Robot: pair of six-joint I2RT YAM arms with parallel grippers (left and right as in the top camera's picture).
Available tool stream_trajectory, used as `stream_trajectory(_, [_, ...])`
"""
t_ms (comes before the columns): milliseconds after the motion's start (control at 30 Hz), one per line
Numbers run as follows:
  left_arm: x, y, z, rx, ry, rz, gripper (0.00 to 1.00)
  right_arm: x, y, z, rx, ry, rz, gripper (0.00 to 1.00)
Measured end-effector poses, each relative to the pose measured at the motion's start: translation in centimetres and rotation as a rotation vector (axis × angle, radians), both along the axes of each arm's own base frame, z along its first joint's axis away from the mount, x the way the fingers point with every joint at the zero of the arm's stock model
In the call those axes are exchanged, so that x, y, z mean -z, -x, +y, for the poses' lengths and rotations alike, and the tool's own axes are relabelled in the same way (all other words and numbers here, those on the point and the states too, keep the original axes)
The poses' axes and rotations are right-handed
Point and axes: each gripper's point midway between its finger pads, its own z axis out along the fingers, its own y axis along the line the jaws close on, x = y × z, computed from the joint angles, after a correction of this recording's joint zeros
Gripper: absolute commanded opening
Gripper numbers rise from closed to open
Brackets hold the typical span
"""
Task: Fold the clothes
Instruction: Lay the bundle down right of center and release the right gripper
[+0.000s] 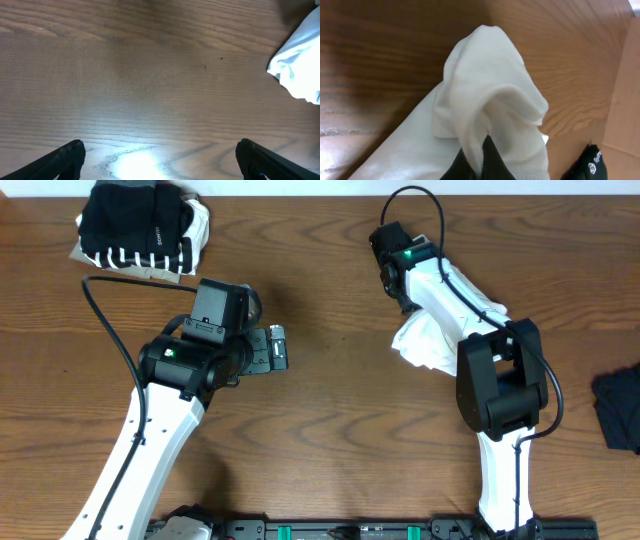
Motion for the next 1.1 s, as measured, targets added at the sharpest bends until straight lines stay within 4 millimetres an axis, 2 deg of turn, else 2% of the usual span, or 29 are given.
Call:
stream_trajectory(167, [0.0,0.0,0.0,0.0,0.0,0.0,0.98,-1.2,-0.5,0.1,0.039,-0.022,-0.058,0.11])
stream_trajectory(367, [0.0,0.0,0.0,0.0,0.0,0.0,0.98,-4.5,0.0,-0.6,0.068,-0.034,-0.106,0.09])
stream_trajectory(500, [0.0,0.0,0.0,0.0,0.0,0.0,0.98,-6.1,0.7,-2.4,0.12,-0.028,-0.109,0.05])
stream_trajectory(800, [0.0,0.0,0.0,0.0,0.0,0.0,0.98,-5.8,4.3,-8.4,0.338,0.012,-0.03,0.06])
stream_trajectory(867, [0.0,0.0,0.0,0.0,0.0,0.0,0.98,-5.8,5.1,-9.4,0.384,0.016,-0.015,0.05])
stream_trajectory(967, [0.0,0.0,0.0,0.0,0.0,0.0,0.98,-5.6,5.9,-10.7,0.437,0.004,0.001,0.18])
stream_trajectory(1100, [0.0,0.0,0.0,0.0,0.0,-0.001,0.98,-5.0,6.9,-11.7,0.498,-0.036,0.038,0.15])
